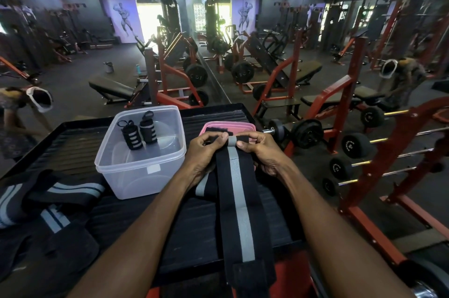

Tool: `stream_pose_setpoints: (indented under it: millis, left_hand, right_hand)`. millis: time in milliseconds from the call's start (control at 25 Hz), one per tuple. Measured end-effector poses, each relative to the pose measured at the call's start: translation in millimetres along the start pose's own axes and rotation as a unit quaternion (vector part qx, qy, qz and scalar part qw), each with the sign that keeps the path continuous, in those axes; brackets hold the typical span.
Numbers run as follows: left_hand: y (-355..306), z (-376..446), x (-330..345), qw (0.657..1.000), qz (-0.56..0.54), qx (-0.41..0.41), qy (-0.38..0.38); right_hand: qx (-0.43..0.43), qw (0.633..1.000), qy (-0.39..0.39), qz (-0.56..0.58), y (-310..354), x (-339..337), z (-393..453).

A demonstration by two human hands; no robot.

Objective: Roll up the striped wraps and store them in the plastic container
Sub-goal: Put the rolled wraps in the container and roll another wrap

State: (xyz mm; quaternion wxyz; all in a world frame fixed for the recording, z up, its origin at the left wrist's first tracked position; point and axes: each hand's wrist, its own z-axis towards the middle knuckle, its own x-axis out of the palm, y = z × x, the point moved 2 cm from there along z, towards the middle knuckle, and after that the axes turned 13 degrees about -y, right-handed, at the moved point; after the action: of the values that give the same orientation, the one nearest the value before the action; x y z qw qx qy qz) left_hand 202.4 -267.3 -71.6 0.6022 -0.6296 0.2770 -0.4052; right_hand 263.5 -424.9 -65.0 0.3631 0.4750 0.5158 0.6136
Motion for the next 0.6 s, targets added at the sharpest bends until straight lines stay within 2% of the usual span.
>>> stream_pose_setpoints:
  millis: [80,240,320,520,600]
  left_hand:
    - [0.2,0.2,-0.4,1.000,0.021,0.000,-0.010]
    - [-1.5,0.7,0.6,0.996,0.048,0.075,-0.013]
    - [-1.5,1.0,1.3,0.995,0.053,0.084,-0.011]
    - [3.2,0.2,1.8,0.999,0.006,-0.030,0.024]
    - [3.1,1.7,0.0,0.999,0.044,-0.010,0.010]
  right_hand:
    - [-0.006,1.000,0.005,-0.004,0.1,0.2,0.3]
    - [0.018,0.999,0.013,-0.042,-0.7,0.2,0.0]
    - [-0.007,0.999,0.004,-0.041,0.0,-1.0,1.2]
    - [-0.063,0.996,0.006,-0.055,-2.5,-5.3,5.1]
    - [-0.061,0.996,0.019,-0.057,-1.1,-5.3,4.5]
